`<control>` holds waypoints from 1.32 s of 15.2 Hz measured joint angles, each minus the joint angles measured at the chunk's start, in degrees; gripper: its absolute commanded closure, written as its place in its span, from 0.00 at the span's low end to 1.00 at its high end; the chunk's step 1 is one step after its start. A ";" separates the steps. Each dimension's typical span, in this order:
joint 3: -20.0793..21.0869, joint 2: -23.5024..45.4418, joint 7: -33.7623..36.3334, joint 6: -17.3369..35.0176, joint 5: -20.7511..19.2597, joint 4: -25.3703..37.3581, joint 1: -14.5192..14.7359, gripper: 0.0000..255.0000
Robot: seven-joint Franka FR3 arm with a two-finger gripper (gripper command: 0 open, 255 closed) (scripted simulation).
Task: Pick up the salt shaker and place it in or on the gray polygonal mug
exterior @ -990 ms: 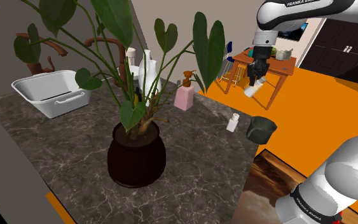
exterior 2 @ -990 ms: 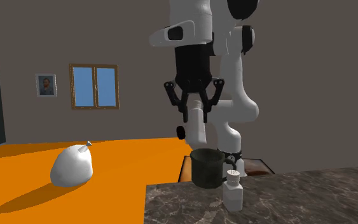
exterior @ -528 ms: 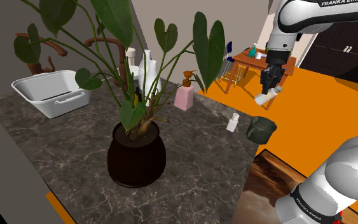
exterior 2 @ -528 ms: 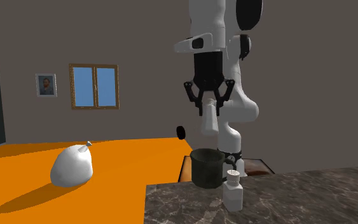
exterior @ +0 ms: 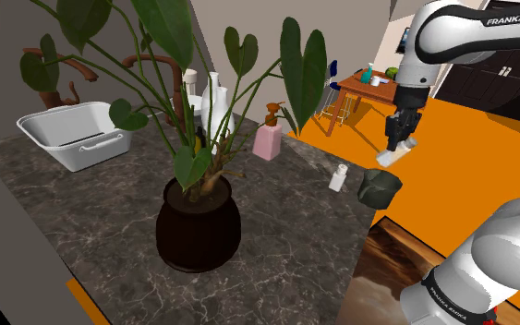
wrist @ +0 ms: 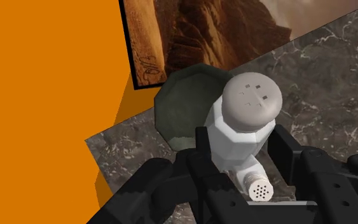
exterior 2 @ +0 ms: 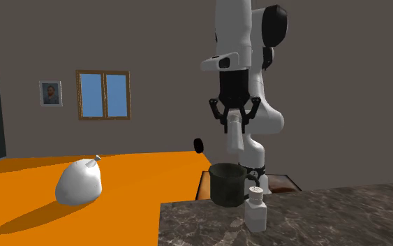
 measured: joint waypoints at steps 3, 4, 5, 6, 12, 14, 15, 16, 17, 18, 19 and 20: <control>-0.16 0.07 0.08 2.39 -0.15 -2.34 -0.06 1.00; -0.26 0.25 0.04 3.12 -0.20 -2.88 -0.09 1.00; -0.36 0.43 0.00 3.87 -0.28 -3.45 -0.12 1.00; -0.49 0.62 -0.06 4.68 -0.36 -4.06 -0.16 1.00; -0.77 1.33 0.07 8.62 -0.53 -7.30 -0.19 1.00; -0.79 1.44 0.06 8.83 -0.54 -7.39 -0.19 1.00; -0.80 1.45 0.06 8.86 -0.54 -7.41 -0.19 1.00; -0.80 1.45 0.06 8.88 -0.54 -7.42 -0.19 1.00; -0.80 1.45 0.06 8.89 -0.54 -7.42 -0.19 1.00; -0.80 1.45 0.06 8.89 -0.54 -7.42 -0.19 0.00; -0.80 1.45 0.06 8.89 -0.54 -7.42 -0.19 0.00; -0.80 1.45 0.06 8.90 -0.54 -7.42 -0.19 0.00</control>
